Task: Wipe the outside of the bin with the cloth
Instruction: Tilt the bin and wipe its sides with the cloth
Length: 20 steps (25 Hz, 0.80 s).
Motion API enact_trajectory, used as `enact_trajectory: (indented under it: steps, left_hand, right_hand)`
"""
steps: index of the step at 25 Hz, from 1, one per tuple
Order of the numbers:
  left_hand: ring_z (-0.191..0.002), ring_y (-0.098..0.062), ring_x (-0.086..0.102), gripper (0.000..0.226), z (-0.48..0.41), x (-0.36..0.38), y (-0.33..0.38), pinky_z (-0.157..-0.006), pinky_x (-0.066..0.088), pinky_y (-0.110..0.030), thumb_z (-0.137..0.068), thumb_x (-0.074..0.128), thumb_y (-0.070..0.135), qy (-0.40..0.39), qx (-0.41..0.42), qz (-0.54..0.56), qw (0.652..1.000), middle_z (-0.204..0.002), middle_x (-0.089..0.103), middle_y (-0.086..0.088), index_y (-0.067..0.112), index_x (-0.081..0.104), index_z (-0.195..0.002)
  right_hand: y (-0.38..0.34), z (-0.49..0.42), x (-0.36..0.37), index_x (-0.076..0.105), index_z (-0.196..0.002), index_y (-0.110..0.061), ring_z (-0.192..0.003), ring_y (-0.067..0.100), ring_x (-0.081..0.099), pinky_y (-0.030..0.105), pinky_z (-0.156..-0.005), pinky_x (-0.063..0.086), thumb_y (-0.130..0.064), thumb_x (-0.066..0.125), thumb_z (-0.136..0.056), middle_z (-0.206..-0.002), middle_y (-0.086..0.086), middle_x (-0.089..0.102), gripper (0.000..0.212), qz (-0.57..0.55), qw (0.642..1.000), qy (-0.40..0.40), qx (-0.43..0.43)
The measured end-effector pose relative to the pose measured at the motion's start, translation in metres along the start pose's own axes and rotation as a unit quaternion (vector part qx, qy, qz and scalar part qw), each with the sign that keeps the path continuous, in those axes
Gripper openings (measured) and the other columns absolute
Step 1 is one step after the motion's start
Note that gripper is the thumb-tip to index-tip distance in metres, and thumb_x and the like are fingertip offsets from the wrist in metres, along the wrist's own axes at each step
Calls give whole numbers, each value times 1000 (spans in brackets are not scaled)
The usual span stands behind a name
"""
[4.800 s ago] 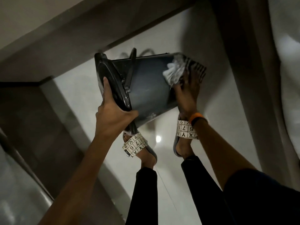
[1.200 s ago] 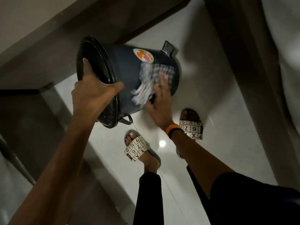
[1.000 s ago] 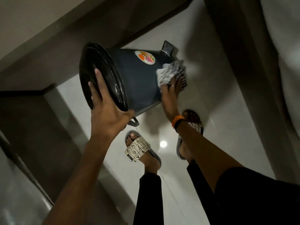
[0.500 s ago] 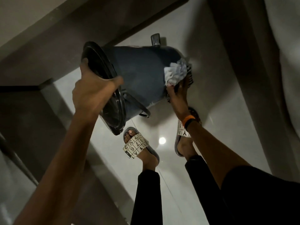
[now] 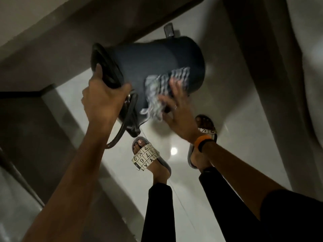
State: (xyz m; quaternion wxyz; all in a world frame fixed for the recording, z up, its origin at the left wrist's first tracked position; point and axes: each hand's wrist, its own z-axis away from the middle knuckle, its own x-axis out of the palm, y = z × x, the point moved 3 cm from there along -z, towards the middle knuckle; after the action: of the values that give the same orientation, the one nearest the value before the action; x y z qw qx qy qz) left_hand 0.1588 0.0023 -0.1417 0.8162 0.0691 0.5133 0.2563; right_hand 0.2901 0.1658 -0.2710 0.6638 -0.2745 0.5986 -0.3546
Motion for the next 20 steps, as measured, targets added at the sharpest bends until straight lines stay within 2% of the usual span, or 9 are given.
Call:
enact_trajectory:
  steps: [3,6,7,9,11,14,16,18,20]
  left_hand:
    - [-134,-25,60,109,0,14,2,-114,47,-46,-69,77,63,-21,13,28,999,-151,60,3,32,28,-162]
    - [-158,-26,27,150,15,32,1,-127,30,-46,-55,97,51,-86,83,82,989,-175,15,-8,24,2,-168]
    - [-160,-32,16,154,18,40,-1,-128,25,-49,-55,100,42,-92,100,59,989,-176,2,-14,20,-3,-167]
    - [-159,-43,11,147,22,55,-4,-126,25,-53,-63,97,25,-67,95,32,993,-174,-10,-22,16,-7,-167]
    - [-157,-46,13,133,26,68,-10,-123,24,-47,-71,87,11,-23,91,41,995,-173,-10,-24,13,-5,-166]
    - [-157,-42,16,119,25,81,-24,-117,19,-26,-79,79,-3,-8,133,25,991,-173,-9,-25,9,-3,-166]
    - [-156,-40,20,121,24,89,-32,-118,21,-28,-79,84,1,-18,138,28,990,-173,-7,-24,7,-1,-165]
    - [-156,-39,22,124,25,98,-37,-123,22,-36,-77,90,16,0,123,43,992,-174,-2,-24,6,4,-165]
    - [-155,-36,24,119,22,106,-40,-124,18,-25,-77,89,10,44,111,65,991,-174,6,-22,7,9,-165]
  right_hand:
    - [19,-28,-10,46,-145,-20,-162,39,-4,57,-131,20,-22,73,-91,-174,18,5,60,-81,984,55,151]
    - [13,-38,-12,47,-144,-20,-162,34,2,54,-130,23,-18,74,-88,-174,16,5,63,-91,980,74,162]
    - [12,-40,-14,47,-143,-20,-161,34,7,51,-129,27,-17,74,-85,-173,16,7,64,-91,979,81,162]
    - [9,-39,-17,48,-143,-20,-159,35,14,45,-126,33,-18,76,-81,-172,16,9,68,-95,978,80,165]
    - [9,-37,-16,51,-142,-17,-158,35,17,43,-123,35,-19,79,-78,-172,17,10,70,-97,979,67,166]
    - [9,-34,-14,53,-141,-20,-157,34,19,33,-118,33,-19,83,-76,-172,15,10,72,-111,975,60,184]
    - [13,-33,-12,52,-142,-21,-157,32,20,30,-116,33,-17,82,-77,-172,14,8,72,-117,972,55,197]
    - [15,-31,-10,51,-143,-20,-158,34,18,37,-120,38,-13,81,-80,-172,14,6,71,-119,973,44,192]
    - [17,-30,-8,49,-145,-18,-158,34,17,44,-124,38,-11,78,-83,-172,16,4,69,-113,975,40,186]
